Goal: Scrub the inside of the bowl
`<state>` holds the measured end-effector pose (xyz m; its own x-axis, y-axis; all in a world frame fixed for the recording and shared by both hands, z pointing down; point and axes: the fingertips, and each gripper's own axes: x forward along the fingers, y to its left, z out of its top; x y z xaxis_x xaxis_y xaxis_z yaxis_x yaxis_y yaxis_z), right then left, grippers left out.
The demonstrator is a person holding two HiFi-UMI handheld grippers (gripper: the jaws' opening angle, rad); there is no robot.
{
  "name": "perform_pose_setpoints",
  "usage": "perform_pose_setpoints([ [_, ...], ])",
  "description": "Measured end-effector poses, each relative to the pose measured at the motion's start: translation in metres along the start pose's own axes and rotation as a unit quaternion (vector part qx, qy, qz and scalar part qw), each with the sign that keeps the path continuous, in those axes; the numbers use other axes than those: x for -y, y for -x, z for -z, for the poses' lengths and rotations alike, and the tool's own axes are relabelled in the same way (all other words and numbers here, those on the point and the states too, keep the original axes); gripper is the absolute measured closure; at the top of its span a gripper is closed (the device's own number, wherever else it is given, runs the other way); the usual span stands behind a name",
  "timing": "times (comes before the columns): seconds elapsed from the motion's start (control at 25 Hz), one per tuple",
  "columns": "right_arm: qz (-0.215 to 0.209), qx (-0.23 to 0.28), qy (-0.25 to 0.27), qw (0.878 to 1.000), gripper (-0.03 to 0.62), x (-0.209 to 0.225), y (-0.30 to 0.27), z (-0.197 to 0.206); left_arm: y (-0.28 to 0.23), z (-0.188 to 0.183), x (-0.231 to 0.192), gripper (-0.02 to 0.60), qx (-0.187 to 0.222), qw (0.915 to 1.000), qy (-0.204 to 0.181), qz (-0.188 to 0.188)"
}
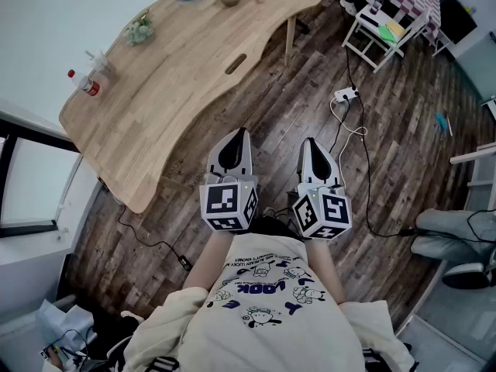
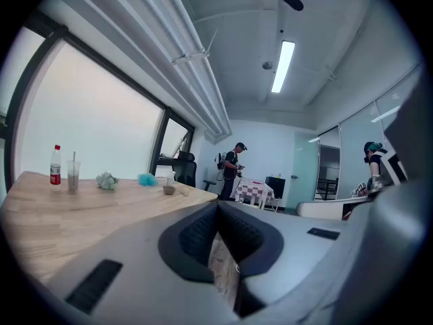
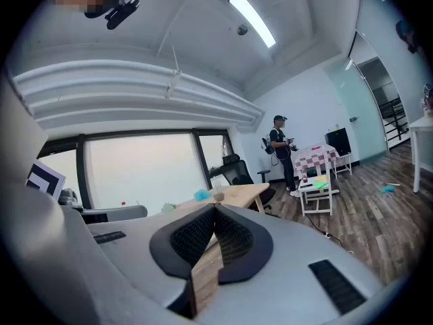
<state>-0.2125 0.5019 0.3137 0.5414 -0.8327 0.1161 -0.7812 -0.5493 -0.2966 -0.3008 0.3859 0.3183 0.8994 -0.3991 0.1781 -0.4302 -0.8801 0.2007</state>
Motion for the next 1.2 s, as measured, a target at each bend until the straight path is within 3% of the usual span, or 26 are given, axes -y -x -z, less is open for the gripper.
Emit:
perform_pose_setpoints([
  [0.48,0.006,0.004,-0.004,1.0,0.58,0.01,-0.002,-0.005,-0.008,0.001,0.009,0.555,-0.006,1.0,-0.003,0.006],
  [1.2,0.006,-0.017,-0.009,1.0,0.579,0.048,-0.006,0.002,-0.021,0.012,0.032,0.555,-0.008,0.9997,-0.006,-0.024],
])
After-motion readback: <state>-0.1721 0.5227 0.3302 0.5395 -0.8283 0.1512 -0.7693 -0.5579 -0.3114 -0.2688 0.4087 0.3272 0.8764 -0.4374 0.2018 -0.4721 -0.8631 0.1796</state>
